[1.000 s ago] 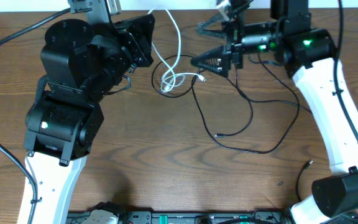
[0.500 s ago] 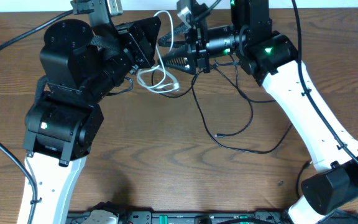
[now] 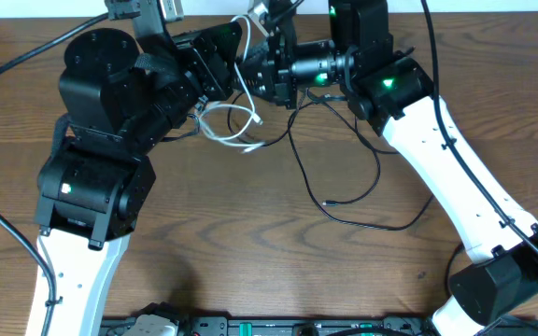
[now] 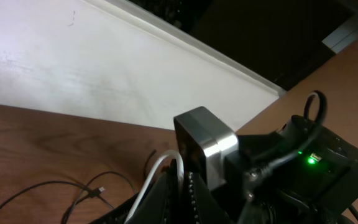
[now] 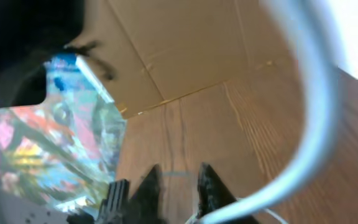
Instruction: Untangle cables
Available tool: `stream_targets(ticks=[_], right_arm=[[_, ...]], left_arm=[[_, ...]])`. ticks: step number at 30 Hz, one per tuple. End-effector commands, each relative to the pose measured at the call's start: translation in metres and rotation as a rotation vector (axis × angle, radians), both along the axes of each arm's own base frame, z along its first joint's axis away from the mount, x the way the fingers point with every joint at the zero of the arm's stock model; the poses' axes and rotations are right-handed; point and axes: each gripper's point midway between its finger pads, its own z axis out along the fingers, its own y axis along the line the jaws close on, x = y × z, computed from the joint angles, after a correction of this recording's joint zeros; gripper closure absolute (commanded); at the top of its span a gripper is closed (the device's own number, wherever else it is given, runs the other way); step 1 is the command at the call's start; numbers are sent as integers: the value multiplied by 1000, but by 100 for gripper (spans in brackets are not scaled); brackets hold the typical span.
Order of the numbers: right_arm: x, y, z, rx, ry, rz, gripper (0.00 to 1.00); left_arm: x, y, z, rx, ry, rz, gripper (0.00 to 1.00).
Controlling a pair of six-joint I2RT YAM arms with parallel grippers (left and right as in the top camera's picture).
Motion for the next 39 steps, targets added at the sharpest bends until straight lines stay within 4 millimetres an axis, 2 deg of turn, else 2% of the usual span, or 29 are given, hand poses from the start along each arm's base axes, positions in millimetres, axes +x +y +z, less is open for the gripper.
stream_targets(ticks=[1,4,11,16,17,18,19,21,23,25,29,32,38,39], right_arm=[[7,1,-7,-15,53,-37,91],[11,-2,-11,-31,73,-62,99],[29,-18,-30,-101,143,-167,99],[58,-53,-26,-74,206,-265,99],[63,-61,-23,-58,214,-276,99],[71,-75,-16,-30,220,-285,99],[75,-81,-14,-18,222,-290,99],[85,-97,-9,5,231,-318,99],[96,-116,-3,29,236,-351,99],[109,-140,0,52,253,-409,99],[133,-195,10,107,278,-520,99],[149,-247,15,149,305,-626,99],[162,-344,17,201,325,-817,99],[163,-370,16,209,324,-875,99]], left_arm=[[-4,5,12,-1,-36,20,92],[-2,9,12,14,-43,43,93],[4,15,2,47,-18,85,92],[8,23,-9,72,19,135,92],[9,23,-10,73,21,135,89],[10,22,-12,75,25,135,72],[12,22,-14,77,31,135,66],[14,22,-18,83,44,137,43],[16,21,-22,88,57,136,33],[17,21,-26,91,67,136,29],[21,19,-31,97,81,136,28],[23,19,-33,99,87,136,27],[27,18,-38,103,99,135,27],[27,18,-38,104,100,135,27]])
